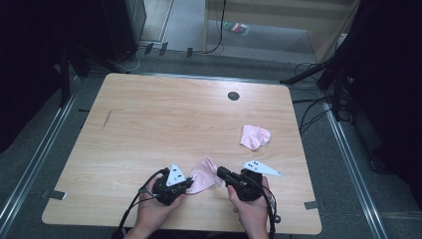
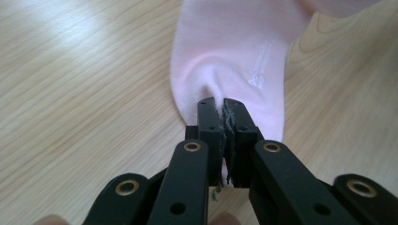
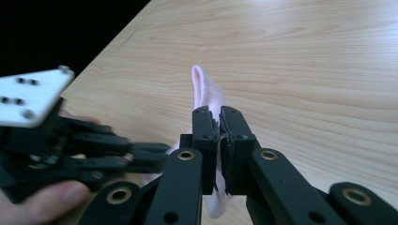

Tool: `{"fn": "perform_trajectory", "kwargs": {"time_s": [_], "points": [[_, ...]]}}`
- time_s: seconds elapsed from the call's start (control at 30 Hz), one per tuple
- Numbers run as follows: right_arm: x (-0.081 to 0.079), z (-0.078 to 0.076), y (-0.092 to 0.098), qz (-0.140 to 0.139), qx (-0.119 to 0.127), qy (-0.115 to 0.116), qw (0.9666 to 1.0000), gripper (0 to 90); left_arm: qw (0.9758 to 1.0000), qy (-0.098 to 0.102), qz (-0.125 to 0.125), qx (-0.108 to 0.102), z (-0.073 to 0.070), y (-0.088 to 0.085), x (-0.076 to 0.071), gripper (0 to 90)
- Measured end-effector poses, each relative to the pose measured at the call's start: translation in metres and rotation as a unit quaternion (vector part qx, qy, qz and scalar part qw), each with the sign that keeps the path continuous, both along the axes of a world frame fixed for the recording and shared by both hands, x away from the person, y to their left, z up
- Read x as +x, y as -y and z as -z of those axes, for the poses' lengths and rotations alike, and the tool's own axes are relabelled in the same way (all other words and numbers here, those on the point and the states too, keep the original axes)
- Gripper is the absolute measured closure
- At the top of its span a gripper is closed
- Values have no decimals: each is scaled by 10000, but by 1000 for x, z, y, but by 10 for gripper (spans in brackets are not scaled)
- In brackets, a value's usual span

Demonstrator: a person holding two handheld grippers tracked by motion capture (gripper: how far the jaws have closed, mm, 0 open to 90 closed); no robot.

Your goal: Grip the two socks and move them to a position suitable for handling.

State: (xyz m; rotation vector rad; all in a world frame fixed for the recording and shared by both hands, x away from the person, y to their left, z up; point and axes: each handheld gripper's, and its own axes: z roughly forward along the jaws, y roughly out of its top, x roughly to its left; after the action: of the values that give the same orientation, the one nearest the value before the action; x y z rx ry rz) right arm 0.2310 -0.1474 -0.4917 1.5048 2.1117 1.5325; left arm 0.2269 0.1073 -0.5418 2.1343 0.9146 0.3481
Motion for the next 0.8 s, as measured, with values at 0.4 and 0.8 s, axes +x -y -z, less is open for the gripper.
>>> {"fn": "perform_trajectory", "kwargs": {"time_s": [0.4, 0.8], "points": [[-3, 37, 28, 80, 308, -1066, 9938, 883, 9982, -152, 551, 199, -10, -63, -5, 890], [-11, 34, 15, 100, -230, -345, 9991, 698, 9977, -65, 490, -473, -10, -63, -9, 704]]}}
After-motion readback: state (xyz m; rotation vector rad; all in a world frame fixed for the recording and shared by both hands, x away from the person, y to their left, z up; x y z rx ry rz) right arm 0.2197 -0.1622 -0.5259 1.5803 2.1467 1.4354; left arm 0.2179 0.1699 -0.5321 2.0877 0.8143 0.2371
